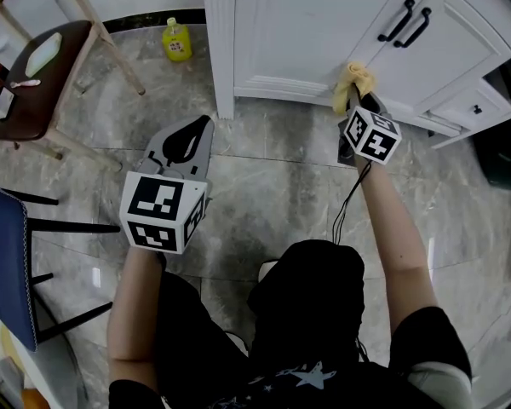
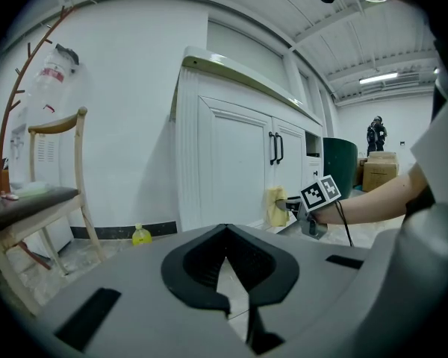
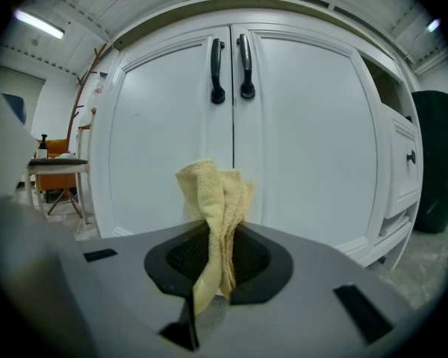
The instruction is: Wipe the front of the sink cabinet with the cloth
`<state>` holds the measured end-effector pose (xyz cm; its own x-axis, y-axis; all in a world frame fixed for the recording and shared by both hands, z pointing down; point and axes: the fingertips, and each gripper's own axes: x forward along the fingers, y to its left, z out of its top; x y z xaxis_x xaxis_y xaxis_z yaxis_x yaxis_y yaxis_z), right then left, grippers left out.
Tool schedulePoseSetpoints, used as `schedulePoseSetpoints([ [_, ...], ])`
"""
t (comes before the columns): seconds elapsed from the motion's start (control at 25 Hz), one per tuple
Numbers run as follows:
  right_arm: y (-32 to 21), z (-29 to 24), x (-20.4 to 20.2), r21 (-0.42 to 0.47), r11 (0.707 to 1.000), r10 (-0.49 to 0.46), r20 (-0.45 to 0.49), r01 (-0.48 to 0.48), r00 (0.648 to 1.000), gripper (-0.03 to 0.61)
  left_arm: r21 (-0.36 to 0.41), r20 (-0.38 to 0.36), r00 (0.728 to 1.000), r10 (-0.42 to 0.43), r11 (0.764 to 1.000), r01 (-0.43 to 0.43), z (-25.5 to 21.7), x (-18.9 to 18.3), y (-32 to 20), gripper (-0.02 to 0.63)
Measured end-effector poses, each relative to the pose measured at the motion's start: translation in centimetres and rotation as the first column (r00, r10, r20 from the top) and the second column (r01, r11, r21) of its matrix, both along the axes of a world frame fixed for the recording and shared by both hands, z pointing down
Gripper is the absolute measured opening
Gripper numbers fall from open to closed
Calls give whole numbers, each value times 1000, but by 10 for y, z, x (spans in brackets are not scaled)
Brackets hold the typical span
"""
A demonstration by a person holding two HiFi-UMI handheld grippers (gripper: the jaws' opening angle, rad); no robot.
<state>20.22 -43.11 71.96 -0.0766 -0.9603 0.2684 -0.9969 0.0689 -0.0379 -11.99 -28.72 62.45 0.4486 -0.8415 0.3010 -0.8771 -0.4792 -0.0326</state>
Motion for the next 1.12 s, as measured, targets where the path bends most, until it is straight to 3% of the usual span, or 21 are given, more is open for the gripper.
schedulePoseSetpoints([
  [0.16,6,3,-23,-12,1000,-26,21,27,999,63,-2,0,1000,-28,1000,28,0,-15,2,15],
  [0.28,11,7,-69,-15,992,-124,13,124,992,63,-4,7,999,-51,999,51,0,-30,6,15],
  [0.52,14,19,-185,-15,931,-366,-9,365,931,63,-11,28,992,-120,993,120,4,-73,20,15],
  [0.68,4,31,-233,-11,904,-427,-11,426,904,63,-22,57,985,-162,986,163,12,-100,28,15],
  [0.88,-7,48,-262,-33,900,-436,-2,435,900,63,-26,83,978,-193,980,195,16,-122,38,15],
  [1.12,-14,53,-247,-32,914,-404,-21,404,914,63,-37,86,977,-197,979,200,22,-124,32,15],
])
